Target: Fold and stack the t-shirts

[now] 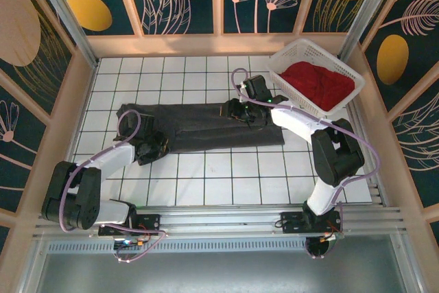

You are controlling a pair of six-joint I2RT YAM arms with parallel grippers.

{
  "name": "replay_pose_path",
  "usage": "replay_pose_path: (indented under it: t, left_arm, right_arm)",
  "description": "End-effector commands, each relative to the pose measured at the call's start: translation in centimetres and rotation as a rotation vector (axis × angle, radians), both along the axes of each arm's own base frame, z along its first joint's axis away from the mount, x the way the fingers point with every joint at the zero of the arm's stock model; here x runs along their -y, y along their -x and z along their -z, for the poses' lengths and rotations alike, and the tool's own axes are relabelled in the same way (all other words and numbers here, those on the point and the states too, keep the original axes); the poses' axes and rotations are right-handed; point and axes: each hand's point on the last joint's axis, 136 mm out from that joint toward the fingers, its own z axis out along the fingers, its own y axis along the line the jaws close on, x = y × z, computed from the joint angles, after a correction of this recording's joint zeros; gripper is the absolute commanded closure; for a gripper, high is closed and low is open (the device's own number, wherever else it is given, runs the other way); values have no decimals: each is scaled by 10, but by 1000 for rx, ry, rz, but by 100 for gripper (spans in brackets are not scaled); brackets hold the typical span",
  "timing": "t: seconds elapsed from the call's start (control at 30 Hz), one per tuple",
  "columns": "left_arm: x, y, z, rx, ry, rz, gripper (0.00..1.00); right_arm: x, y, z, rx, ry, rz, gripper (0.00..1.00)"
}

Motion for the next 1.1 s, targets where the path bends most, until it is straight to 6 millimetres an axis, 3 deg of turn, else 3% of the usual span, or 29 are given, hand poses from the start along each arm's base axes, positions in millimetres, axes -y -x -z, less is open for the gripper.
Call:
replay_pose_path:
  t: [0.0,0.27,0.53,0.8,0.97,1.07]
  left_arm:
    - [2,-7,-8,12,-6,4,97]
    - [27,-4,-26,17,14,64,100]
    - [51,13,-14,-38,24,86,100]
    - [68,16,-3,-86,-13,192,66]
    - [69,26,-6,-98,-42,294,53]
    - [64,28,-20,-71,-92,351,51]
  right_arm:
    - [-2,0,-6,13,-9,6,55]
    - [-1,0,-6,15,-8,10,55]
    - [1,4,-5,12,-11,13,55]
    - [3,10,4,-15,-6,14,55]
    - [7,10,9,-19,16,27,55]
    - [16,8,13,-23,36,54,56]
